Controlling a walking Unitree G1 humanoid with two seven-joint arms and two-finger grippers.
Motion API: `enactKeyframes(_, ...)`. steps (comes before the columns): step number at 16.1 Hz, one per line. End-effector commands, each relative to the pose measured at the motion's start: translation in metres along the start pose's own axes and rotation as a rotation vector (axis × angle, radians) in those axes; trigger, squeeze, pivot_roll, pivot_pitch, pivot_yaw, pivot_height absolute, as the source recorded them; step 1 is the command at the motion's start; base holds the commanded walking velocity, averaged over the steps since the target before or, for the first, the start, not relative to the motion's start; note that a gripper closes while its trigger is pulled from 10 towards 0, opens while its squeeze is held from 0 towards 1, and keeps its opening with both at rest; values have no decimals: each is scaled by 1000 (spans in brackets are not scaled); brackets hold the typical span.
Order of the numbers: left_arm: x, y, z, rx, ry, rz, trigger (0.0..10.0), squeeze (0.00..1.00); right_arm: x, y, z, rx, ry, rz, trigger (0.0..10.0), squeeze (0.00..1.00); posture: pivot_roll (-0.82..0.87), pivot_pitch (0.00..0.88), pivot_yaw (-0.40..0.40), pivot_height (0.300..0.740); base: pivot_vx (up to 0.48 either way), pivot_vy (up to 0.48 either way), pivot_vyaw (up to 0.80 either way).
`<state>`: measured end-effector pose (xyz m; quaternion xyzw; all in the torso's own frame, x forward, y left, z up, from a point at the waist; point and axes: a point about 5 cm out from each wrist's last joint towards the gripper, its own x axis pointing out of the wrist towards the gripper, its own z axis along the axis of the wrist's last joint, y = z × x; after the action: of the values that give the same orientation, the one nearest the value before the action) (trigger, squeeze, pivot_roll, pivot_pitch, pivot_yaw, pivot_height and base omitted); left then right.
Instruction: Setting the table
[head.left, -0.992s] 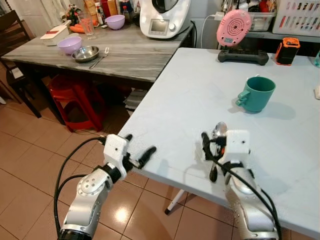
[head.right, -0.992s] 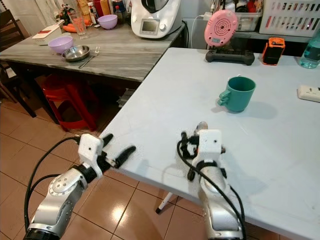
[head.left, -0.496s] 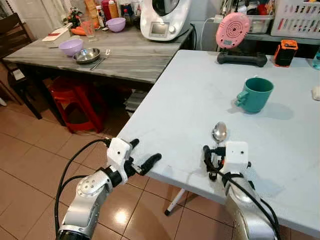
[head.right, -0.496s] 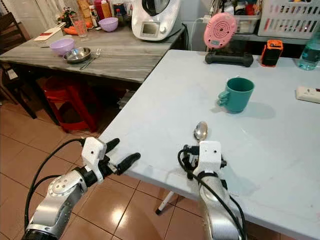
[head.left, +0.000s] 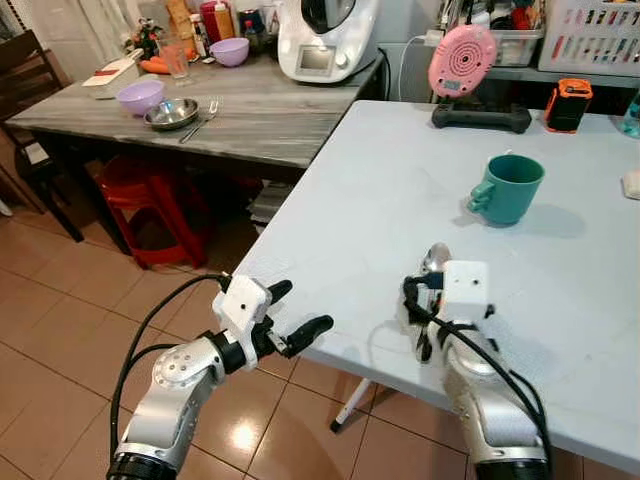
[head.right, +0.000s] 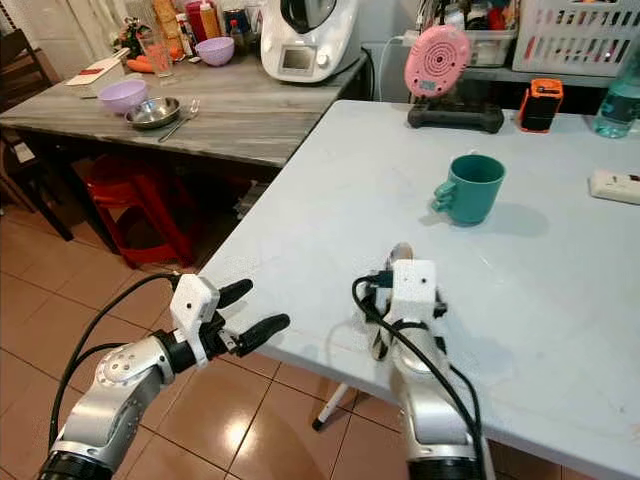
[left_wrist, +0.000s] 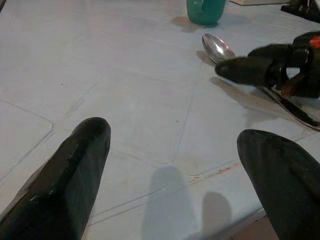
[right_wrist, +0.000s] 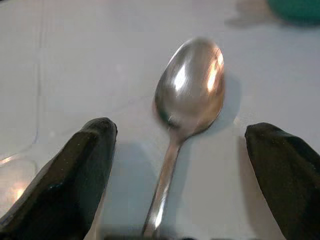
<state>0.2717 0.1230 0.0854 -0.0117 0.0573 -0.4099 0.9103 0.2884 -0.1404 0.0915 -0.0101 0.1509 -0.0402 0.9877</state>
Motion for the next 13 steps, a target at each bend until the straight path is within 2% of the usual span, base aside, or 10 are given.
enactKeyframes(1, -2, 4, 1, 31, 11, 6, 10000, 0, 2, 9, -2, 21, 34, 36, 7804, 0, -53, 0, 88, 740, 0, 0, 0)
enactKeyframes(2, -3, 4, 0, 38, 16, -3, 10000, 0, 3, 11, -4, 17, 46, 38, 2941, 0, -53, 0, 88, 740, 0, 0, 0)
enactKeyframes(3, -3, 4, -1, 40, 19, -5, 10000, 0, 2, 13, -7, 18, 59, 48, 0, 0, -53, 0, 88, 740, 0, 0, 0)
enactKeyframes(7, -1, 6, 1, 52, 13, -2, 10000, 0, 6, 12, -10, 12, 98, 22, 0, 0, -55, 0, 86, 740, 0, 0, 0)
enactKeyframes(10, 1, 3, 0, 54, 10, -13, 10000, 0, 8, 12, -12, -46, 123, 22, 0, 0, -55, 0, 90, 740, 0, 0, 0)
enactKeyframes(13, 1, 2, 1, 55, 1, -27, 10000, 0, 7, 5, -20, -56, 150, 9, 0, 0, -55, 0, 90, 740, 0, 0, 0)
